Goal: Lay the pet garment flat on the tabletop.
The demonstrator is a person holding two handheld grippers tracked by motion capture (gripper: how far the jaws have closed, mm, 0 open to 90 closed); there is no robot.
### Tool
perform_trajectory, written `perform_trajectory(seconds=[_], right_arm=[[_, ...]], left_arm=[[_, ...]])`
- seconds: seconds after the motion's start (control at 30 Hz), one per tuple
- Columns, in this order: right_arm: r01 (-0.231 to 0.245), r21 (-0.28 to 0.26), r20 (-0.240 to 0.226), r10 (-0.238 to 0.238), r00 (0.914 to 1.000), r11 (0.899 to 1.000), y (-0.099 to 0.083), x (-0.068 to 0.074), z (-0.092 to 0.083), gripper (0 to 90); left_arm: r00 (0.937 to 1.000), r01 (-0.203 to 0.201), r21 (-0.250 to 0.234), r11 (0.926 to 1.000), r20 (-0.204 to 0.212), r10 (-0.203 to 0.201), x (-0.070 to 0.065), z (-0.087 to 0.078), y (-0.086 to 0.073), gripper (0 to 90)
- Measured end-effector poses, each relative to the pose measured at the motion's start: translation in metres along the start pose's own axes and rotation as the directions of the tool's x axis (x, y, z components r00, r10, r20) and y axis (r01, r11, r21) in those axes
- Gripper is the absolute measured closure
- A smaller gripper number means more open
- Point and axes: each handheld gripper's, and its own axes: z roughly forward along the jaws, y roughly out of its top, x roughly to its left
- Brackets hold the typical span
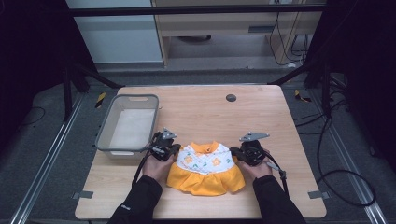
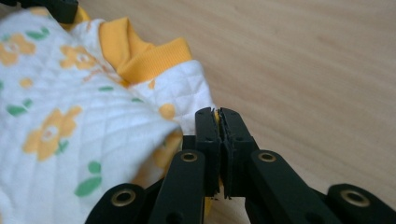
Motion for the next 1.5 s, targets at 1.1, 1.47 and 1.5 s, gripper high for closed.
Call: perform_trajectory(seconds=[1.1, 1.47, 1.5], right_arm=[[0.085, -0.178, 0.14, -0.061, 0.9882, 0.98, 0.032, 0.006, -0.043, 54.4], [0.085, -0.082, 0.037, -0.082, 0.996, 0.993, -0.02, 0.027, -0.04, 53.2], [0.08, -0.067, 0.032, -0.078, 0.9964, 0.995, -0.024, 0.028, -0.039, 53.6]], left_arm=[[0.9998, 0.015, -0.156, 0.9877, -0.007, -0.017, 0.01, -0.061, 0.026, 52.9], [0.9976, -0.041, -0.018, 0.999, 0.055, 0.042, -0.012, -0.053, -0.044, 52.7], [0.9972, -0.046, 0.0, 0.999, 0.06, 0.046, -0.012, -0.052, -0.047, 53.0]])
